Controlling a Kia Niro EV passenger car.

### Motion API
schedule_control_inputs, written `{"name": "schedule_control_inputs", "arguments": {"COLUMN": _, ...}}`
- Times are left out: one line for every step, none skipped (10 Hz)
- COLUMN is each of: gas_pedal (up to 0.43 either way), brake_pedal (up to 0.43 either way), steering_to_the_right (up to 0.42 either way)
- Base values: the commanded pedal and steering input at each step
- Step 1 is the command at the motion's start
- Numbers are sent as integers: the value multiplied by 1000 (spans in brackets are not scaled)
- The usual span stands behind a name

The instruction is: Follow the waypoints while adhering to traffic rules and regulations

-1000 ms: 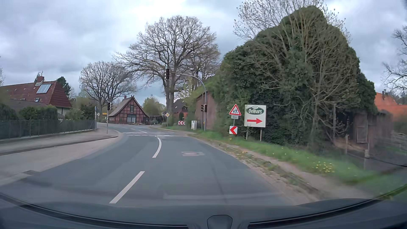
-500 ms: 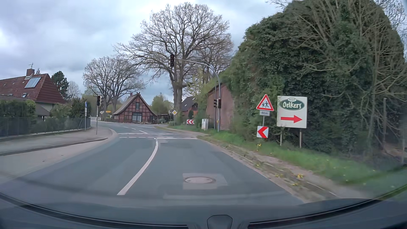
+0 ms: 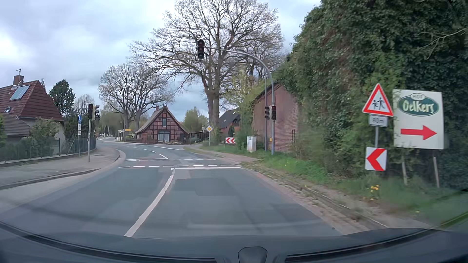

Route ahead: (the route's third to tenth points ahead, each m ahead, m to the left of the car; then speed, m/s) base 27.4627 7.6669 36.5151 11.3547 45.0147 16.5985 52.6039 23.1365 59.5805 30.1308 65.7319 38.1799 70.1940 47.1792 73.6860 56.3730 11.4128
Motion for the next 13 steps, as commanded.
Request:
{"name": "schedule_control_inputs", "arguments": {"gas_pedal": 67, "brake_pedal": 0, "steering_to_the_right": -45}}
{"name": "schedule_control_inputs", "arguments": {"gas_pedal": 67, "brake_pedal": 0, "steering_to_the_right": -54}}
{"name": "schedule_control_inputs", "arguments": {"gas_pedal": 67, "brake_pedal": 0, "steering_to_the_right": -63}}
{"name": "schedule_control_inputs", "arguments": {"gas_pedal": 67, "brake_pedal": 0, "steering_to_the_right": -64}}
{"name": "schedule_control_inputs", "arguments": {"gas_pedal": 67, "brake_pedal": 0, "steering_to_the_right": -64}}
{"name": "schedule_control_inputs", "arguments": {"gas_pedal": 59, "brake_pedal": 0, "steering_to_the_right": -64}}
{"name": "schedule_control_inputs", "arguments": {"gas_pedal": 59, "brake_pedal": 0, "steering_to_the_right": -64}}
{"name": "schedule_control_inputs", "arguments": {"gas_pedal": 47, "brake_pedal": 0, "steering_to_the_right": -61}}
{"name": "schedule_control_inputs", "arguments": {"gas_pedal": 28, "brake_pedal": 0, "steering_to_the_right": -60}}
{"name": "schedule_control_inputs", "arguments": {"gas_pedal": 8, "brake_pedal": 0, "steering_to_the_right": -59}}
{"name": "schedule_control_inputs", "arguments": {"gas_pedal": 0, "brake_pedal": 0, "steering_to_the_right": -57}}
{"name": "schedule_control_inputs", "arguments": {"gas_pedal": 0, "brake_pedal": 0, "steering_to_the_right": -57}}
{"name": "schedule_control_inputs", "arguments": {"gas_pedal": 0, "brake_pedal": 0, "steering_to_the_right": -55}}
